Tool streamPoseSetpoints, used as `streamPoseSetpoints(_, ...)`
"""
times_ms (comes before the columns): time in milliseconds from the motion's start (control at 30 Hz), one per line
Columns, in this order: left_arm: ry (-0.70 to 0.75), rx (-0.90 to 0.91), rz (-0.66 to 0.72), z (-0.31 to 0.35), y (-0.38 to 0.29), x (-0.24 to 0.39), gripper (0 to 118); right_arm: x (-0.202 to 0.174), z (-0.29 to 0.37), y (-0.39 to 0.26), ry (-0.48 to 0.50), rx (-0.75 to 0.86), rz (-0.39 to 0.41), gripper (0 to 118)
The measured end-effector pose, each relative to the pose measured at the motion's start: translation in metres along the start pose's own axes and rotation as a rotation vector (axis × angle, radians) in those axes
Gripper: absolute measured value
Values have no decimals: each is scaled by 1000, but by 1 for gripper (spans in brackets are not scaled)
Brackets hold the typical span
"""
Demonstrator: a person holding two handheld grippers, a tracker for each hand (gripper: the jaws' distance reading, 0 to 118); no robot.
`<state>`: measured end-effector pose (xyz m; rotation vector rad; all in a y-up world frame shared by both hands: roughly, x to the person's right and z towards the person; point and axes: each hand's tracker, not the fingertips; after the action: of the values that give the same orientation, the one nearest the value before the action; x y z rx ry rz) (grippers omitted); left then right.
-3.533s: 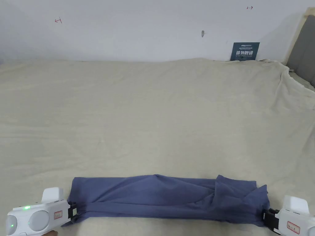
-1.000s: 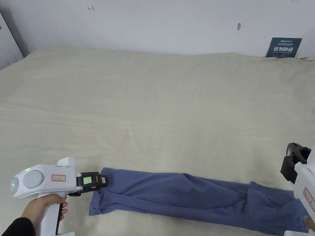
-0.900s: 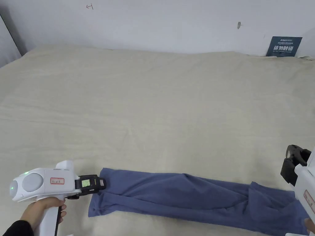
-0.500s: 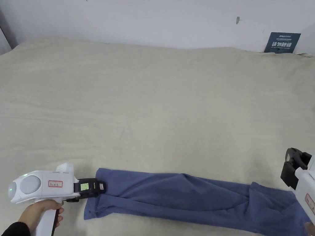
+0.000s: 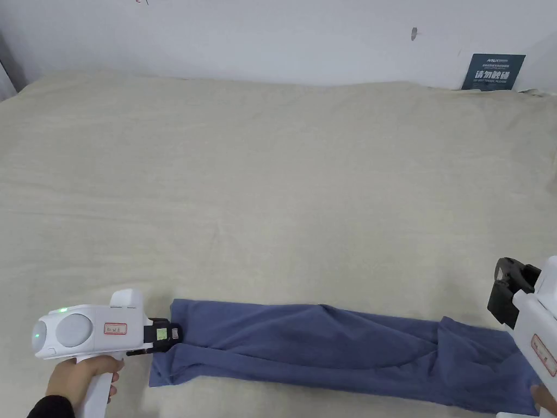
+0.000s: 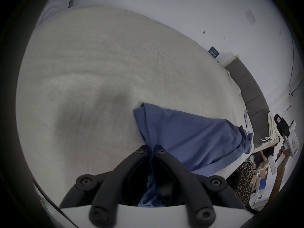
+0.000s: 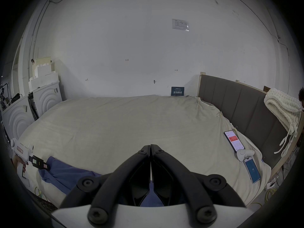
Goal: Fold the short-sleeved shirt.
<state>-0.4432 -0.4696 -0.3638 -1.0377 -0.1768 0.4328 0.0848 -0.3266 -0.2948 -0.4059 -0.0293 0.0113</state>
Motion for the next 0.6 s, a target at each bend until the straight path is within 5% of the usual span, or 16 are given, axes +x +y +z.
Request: streamPoseSetpoints(600,83,108,68,84,21,-29,1,15,12,13,5,40,-42,0)
